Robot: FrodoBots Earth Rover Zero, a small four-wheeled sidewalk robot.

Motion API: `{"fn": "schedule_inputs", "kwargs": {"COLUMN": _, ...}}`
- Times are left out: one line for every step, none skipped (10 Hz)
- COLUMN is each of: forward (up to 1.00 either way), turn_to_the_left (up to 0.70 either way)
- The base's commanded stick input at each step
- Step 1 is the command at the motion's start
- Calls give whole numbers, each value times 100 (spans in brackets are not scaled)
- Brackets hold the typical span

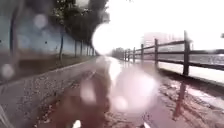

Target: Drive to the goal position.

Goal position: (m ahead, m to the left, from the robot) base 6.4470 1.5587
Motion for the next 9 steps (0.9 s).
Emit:
{"fn": "schedule_inputs", "kwargs": {"forward": 70, "turn_to_the_left": 0}}
{"fn": "schedule_inputs", "kwargs": {"forward": 70, "turn_to_the_left": 0}}
{"fn": "schedule_inputs", "kwargs": {"forward": 70, "turn_to_the_left": 0}}
{"fn": "schedule_inputs", "kwargs": {"forward": 70, "turn_to_the_left": 0}}
{"fn": "schedule_inputs", "kwargs": {"forward": 70, "turn_to_the_left": 0}}
{"fn": "schedule_inputs", "kwargs": {"forward": 70, "turn_to_the_left": 0}}
{"fn": "schedule_inputs", "kwargs": {"forward": 70, "turn_to_the_left": 0}}
{"fn": "schedule_inputs", "kwargs": {"forward": 70, "turn_to_the_left": 0}}
{"fn": "schedule_inputs", "kwargs": {"forward": 70, "turn_to_the_left": 0}}
